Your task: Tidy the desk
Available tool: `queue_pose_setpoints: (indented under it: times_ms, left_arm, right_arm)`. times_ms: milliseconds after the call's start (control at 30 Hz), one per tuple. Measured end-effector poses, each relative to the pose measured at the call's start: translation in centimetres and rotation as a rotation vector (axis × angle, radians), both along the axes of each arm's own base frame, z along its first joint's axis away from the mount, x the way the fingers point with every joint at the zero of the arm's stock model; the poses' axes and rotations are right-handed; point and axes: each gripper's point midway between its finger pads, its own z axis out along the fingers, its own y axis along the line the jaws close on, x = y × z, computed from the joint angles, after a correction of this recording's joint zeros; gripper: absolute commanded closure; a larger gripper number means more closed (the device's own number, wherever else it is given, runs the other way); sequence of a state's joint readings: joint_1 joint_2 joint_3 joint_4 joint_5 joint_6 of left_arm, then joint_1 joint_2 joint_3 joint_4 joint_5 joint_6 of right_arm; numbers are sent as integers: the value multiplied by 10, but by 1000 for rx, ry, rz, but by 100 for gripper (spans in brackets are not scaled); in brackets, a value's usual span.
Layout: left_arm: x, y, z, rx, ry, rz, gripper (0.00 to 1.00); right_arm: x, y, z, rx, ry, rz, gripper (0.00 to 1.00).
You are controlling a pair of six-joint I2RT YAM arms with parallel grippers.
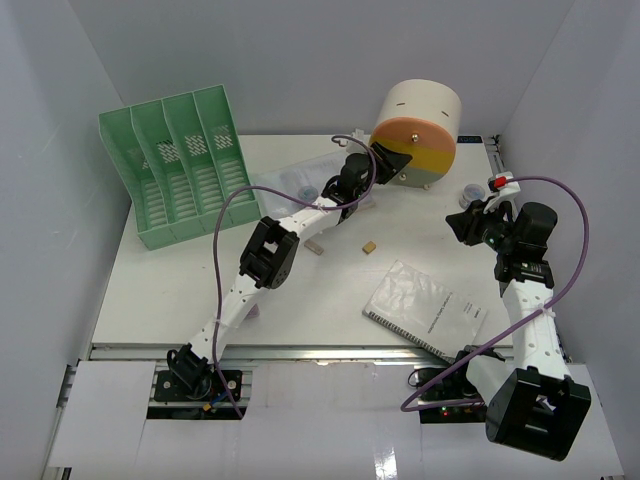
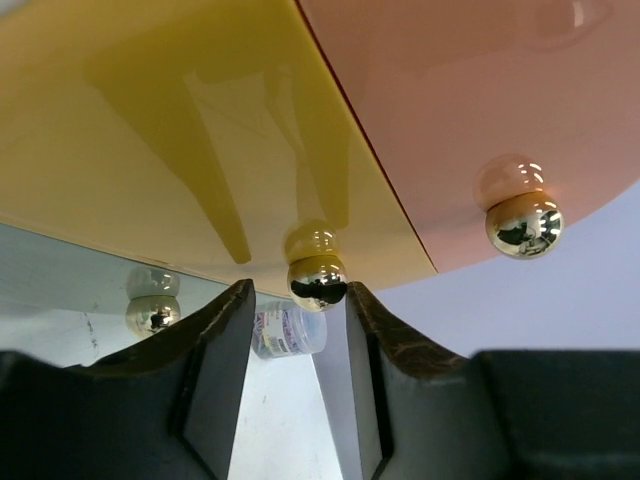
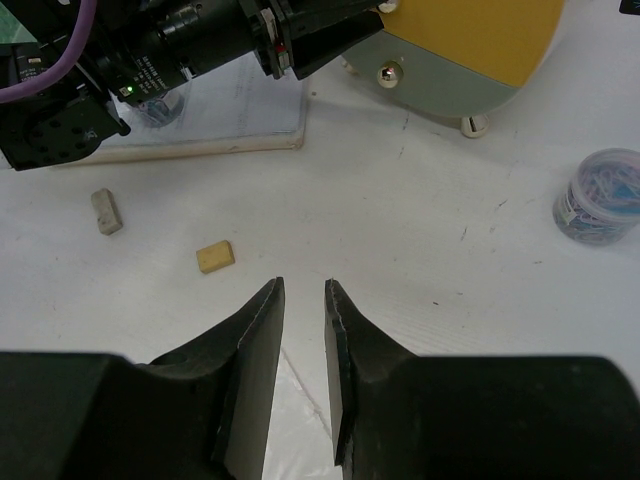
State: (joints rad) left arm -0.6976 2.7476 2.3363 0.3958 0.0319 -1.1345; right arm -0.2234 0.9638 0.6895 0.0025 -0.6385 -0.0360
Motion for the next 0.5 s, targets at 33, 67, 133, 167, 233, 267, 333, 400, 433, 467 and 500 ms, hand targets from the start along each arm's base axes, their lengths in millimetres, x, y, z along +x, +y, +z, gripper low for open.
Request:
queue_pose_setpoints:
  times_ms: [33,67,133,167,233,267,333,400,433,467,500]
  left_arm:
    - [1,0,0,-5,6,6,53]
    - [1,0,0,-10,11,11,53]
    - [1,-1,1,-20,19,24,54]
    - [1,-1,2,-26,25,30,54]
    - [1,-2,3,-34,37,42,54]
    - [2,-2,3,-35,43,47,55]
    - [3,-2,4,-35,54,57,56]
    - [4,-2,4,-39,63,63,58]
    - [4,-2,4,-44,66,63,60]
    - [4,-2,5,-48,69,64,63]
    - [4,-2,6,-51,70,65,64]
  right_arm:
    - [0,0,0,0,0,0,71]
    - [0,0,0,0,0,0,71]
    - [0,0,0,0,0,0,71]
    - [0,0,0,0,0,0,71]
    - [0,0,0,0,0,0,71]
    - [0,0,0,0,0,0,71]
    - [0,0,0,0,0,0,71]
    - [0,0,0,0,-1,0,71]
    - [0,0,0,0,-1,0,71]
    - [0,0,0,0,-1,0,71]
    - [0,0,0,0,-2,0,71]
